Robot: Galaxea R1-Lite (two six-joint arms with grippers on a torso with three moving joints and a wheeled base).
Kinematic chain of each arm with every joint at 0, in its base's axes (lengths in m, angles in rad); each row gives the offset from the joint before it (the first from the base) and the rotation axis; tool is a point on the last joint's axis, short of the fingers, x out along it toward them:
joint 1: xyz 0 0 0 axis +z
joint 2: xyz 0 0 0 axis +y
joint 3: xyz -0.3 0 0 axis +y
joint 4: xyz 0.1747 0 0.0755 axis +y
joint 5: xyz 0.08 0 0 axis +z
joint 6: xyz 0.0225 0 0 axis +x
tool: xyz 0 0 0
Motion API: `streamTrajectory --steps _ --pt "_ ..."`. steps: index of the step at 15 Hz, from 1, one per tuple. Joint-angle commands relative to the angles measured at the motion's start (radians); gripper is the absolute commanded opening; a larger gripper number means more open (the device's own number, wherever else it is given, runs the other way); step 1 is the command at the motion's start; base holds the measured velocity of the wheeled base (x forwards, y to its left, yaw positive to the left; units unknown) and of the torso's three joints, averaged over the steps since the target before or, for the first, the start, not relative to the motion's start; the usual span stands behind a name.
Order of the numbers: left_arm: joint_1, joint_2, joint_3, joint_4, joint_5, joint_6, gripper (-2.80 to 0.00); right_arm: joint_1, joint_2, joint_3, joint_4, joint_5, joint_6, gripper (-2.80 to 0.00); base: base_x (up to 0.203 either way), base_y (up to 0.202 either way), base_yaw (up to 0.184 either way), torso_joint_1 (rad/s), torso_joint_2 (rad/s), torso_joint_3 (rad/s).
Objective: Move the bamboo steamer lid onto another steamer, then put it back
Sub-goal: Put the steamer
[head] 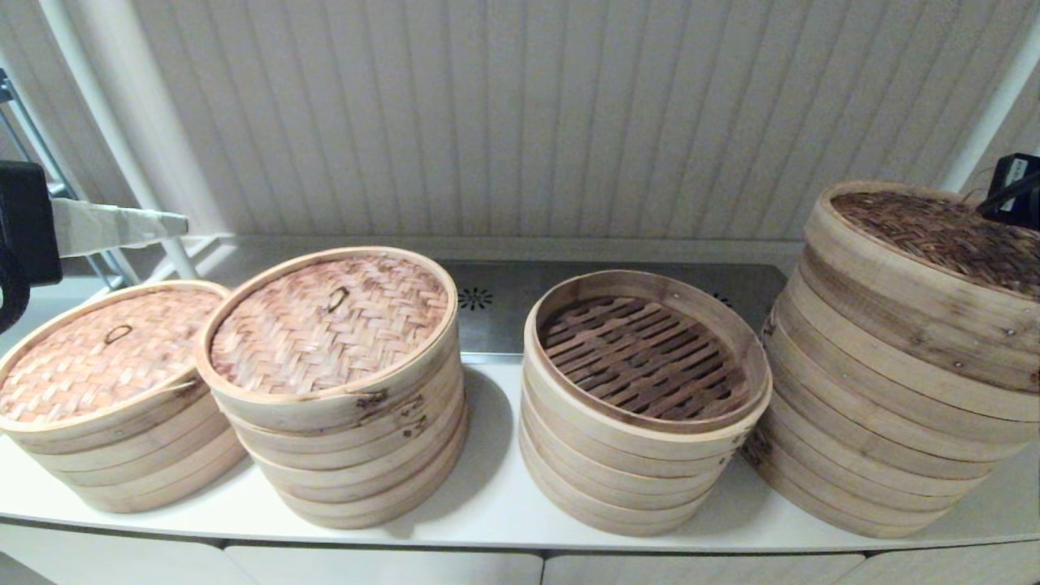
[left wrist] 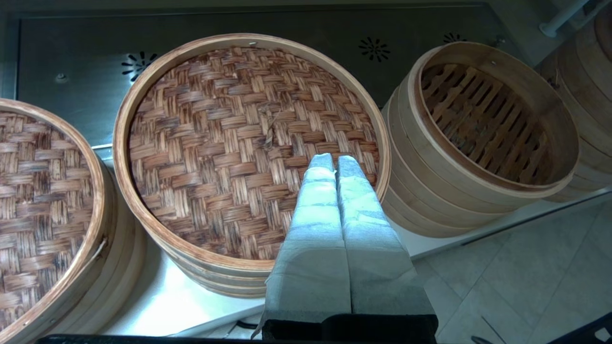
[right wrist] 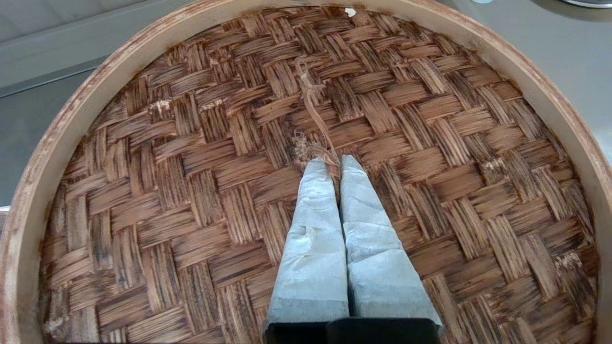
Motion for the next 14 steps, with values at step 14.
streamTrajectory --steps 14 --pt "-0.008 0.004 0.016 0.002 -0.002 -0.001 -2.80 -0.038 0.005 0.056 -0.073 0.016 -0.029 -2.80 0.000 0.000 0.000 0.000 0.00 0.000"
